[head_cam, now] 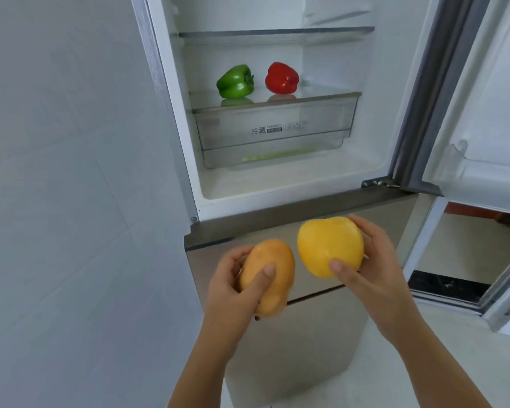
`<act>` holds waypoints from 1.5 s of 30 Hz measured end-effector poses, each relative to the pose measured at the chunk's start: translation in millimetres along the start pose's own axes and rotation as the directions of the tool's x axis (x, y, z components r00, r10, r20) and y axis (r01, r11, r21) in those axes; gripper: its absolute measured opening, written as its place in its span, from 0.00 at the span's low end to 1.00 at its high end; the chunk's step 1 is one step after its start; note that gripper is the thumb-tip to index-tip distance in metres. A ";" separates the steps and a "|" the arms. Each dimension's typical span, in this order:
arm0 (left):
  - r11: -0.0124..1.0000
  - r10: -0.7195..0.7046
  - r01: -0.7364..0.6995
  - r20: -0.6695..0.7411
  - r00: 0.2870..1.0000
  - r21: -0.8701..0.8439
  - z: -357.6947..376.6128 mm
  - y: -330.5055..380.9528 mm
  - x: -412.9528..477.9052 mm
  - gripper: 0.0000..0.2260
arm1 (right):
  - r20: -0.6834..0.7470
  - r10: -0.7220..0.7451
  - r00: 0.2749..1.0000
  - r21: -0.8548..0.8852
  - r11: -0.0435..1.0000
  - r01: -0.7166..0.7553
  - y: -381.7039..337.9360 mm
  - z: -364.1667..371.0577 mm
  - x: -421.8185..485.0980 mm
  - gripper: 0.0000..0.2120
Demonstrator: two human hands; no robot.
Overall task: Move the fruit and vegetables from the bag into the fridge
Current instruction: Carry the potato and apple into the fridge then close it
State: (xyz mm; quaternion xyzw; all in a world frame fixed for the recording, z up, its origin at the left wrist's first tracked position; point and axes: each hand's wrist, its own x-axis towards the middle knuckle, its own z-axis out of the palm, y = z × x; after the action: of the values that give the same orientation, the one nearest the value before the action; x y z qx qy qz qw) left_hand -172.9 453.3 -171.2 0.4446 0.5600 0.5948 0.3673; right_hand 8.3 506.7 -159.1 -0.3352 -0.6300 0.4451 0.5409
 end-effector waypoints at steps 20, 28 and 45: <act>0.931 0.364 -0.362 -0.053 0.930 0.037 54.4 80.2 249.0 0.23 | -0.002 -0.352 0.936 0.075 0.933 0.351 1.2 -24.1 237.6 0.37; 0.839 0.518 -0.471 -0.137 0.844 0.273 75.1 121.3 325.3 0.24 | 0.039 -0.447 0.894 0.142 0.888 0.438 -10.3 -51.1 322.5 0.34; 0.581 0.563 -0.552 0.194 0.803 0.598 70.0 130.6 415.9 0.26 | -0.120 -0.624 0.772 0.148 0.758 0.636 -43.7 -55.3 420.6 0.31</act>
State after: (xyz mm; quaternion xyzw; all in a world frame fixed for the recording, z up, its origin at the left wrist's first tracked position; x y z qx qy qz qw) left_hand -238.4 852.4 5.8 0.6883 0.5599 0.4611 -0.0131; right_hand -14.9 881.3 43.4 -0.0674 -0.6458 0.2816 0.7065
